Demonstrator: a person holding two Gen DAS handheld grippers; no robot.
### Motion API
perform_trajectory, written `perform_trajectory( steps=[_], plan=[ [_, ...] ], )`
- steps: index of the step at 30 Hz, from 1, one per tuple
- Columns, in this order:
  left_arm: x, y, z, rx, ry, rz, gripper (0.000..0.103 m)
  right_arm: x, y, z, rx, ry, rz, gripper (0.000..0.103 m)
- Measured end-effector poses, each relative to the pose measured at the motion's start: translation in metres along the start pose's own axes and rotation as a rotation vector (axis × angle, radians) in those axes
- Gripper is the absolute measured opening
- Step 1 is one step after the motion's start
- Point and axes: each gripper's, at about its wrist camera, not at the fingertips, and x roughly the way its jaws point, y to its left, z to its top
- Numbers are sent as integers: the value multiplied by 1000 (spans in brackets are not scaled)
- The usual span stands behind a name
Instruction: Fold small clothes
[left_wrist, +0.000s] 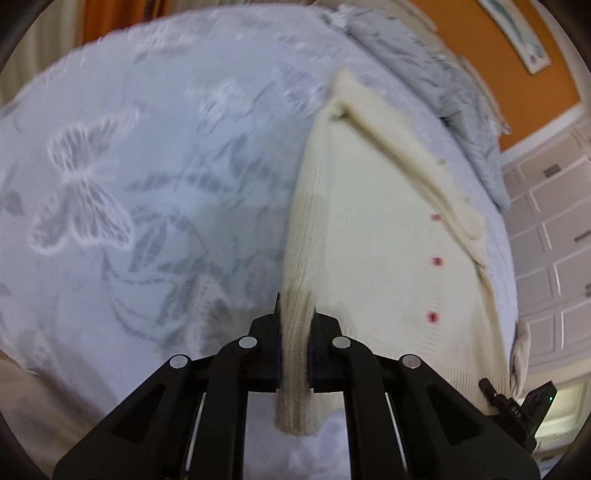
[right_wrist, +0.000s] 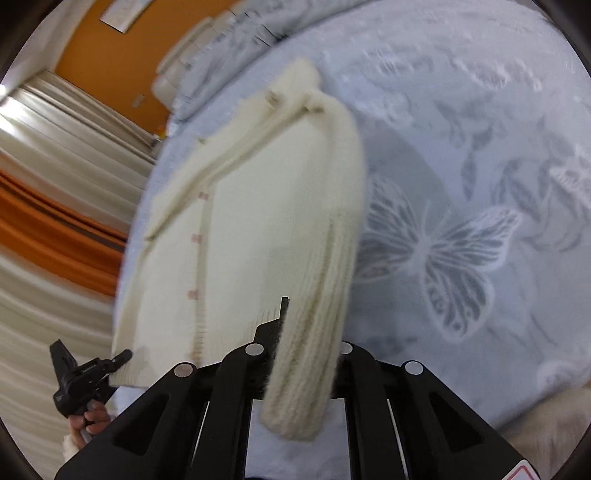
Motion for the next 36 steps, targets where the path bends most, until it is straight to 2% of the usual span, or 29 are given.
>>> perform_trajectory(
  steps=[5,10,13,16,19,21,22,24,25,27,28,29,30,31,32,33,34,36],
  plan=[
    [-54,-16,-23,48,-24,-65,7,-59,20,-16,-69,-47,42,6],
    [-104,-9,-72,83,26,-67,7,-110,17,-58,-148,-2,37,7],
    [-137,-4,-106,113,65,-65,7,-146,19,-85,-286,31,113,7],
    [-176,-3,-132,135,105,-80,7,-194,26,-100,-447,23,205,7],
    [-207,-12,-132,146,78,-115,7,-223,38,-93,-495,-24,270,7],
    [-220,-28,-112,176,21,-125,7,-226,45,-71,-456,-64,330,7],
    [-218,-35,-98,191,1,-136,8,-222,47,-62,-438,-79,348,8],
    [-199,-54,-59,208,-49,-104,8,-197,51,-29,-373,-110,365,8],
    [-189,-60,-48,214,-61,-90,8,-183,50,-15,-337,-120,345,9],
    [-142,-78,-12,219,-79,-15,12,-147,44,14,-250,-136,284,13],
    [-118,-82,1,222,-90,8,14,-123,35,30,-188,-147,227,17],
    [-98,-82,11,208,-92,27,21,-105,30,38,-153,-150,177,21],
    [-73,-81,19,194,-76,39,29,-87,24,44,-128,-166,103,32],
    [-45,-75,27,169,-57,97,40,-78,21,47,-123,-190,46,39],
    [-32,-69,30,143,-66,152,42,-72,18,48,-120,-220,-3,42],
    [-23,-62,32,130,-86,210,42,-71,13,46,-115,-230,-18,50],
    [-21,-58,30,125,-97,233,44,-70,9,44,-108,-236,-25,56],
    [-19,-46,28,121,-96,199,56,-71,2,40,-133,-235,-61,64]
  ],
)
